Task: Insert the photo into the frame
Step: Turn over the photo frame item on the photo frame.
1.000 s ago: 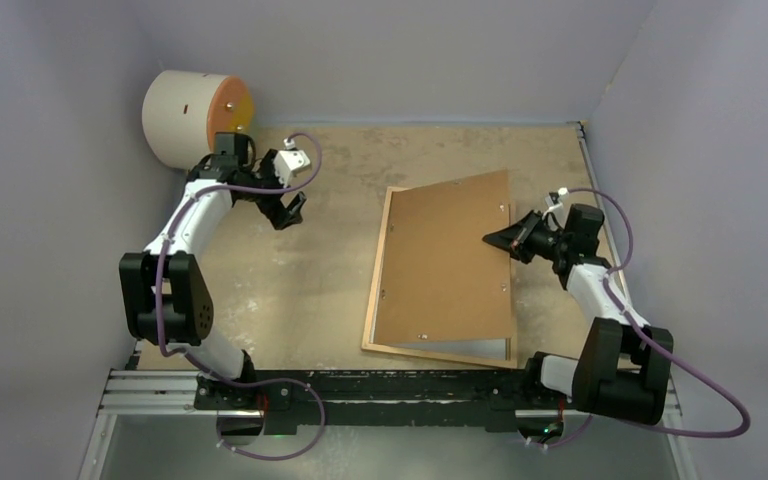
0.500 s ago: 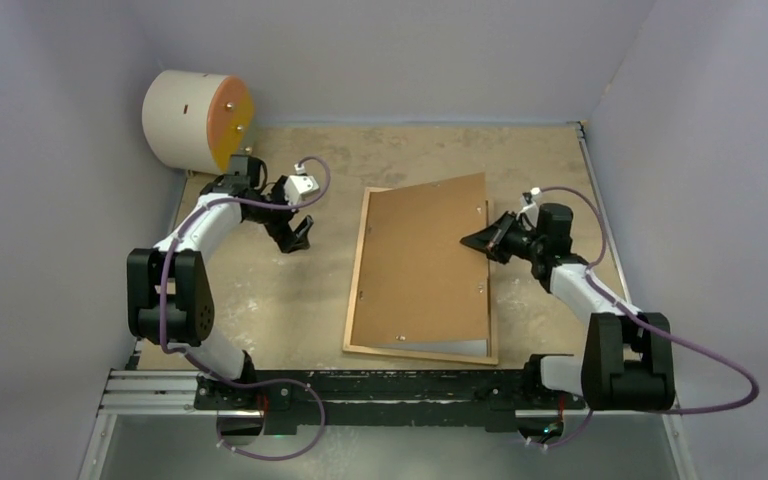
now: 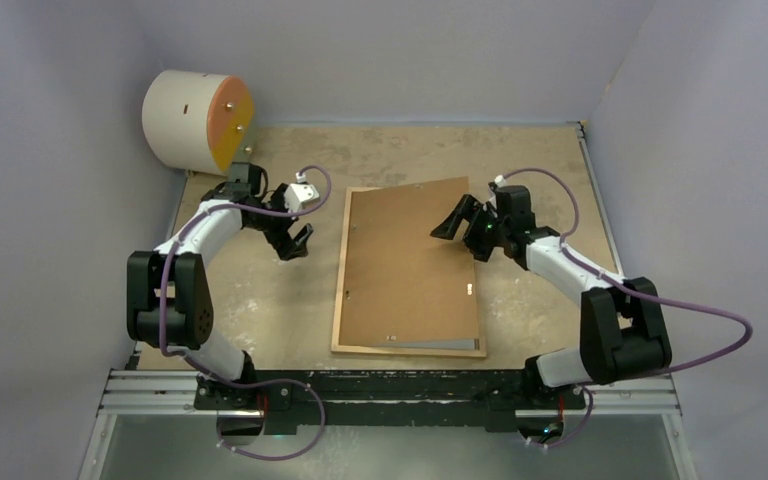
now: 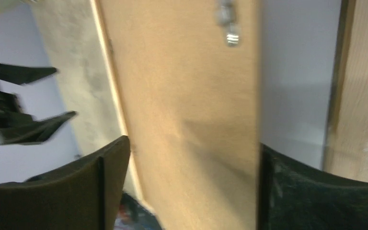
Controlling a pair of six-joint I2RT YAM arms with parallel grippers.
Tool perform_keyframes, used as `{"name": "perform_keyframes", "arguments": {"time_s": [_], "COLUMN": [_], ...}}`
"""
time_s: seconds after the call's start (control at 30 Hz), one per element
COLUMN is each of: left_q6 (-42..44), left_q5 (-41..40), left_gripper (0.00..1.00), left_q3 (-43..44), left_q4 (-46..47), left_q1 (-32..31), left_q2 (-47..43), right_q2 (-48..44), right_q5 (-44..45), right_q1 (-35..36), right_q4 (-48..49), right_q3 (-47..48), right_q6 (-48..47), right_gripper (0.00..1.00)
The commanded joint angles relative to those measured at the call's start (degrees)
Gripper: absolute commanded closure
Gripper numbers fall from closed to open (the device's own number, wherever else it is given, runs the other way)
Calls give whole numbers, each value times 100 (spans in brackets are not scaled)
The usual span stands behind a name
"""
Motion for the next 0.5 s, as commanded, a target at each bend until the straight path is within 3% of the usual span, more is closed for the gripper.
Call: {"name": "perform_keyframes", "arguments": {"time_s": [0.0,0.47], "left_q6": [19,110], "left_q5": [38,-63], "left_gripper": [0,0], "left_q3": [-32,-159], "left_q4": [150,49], "left_q1": [-14,-14], "left_q2": [-228,-339], "right_q2": [21,137], "right_q5": [1127,2356], "right_q1": [327,619], "right_q4": [-969,-2274], "right_q3": [609,1289], "right_q6": [-430,-1034], "right_gripper": [2,1]}}
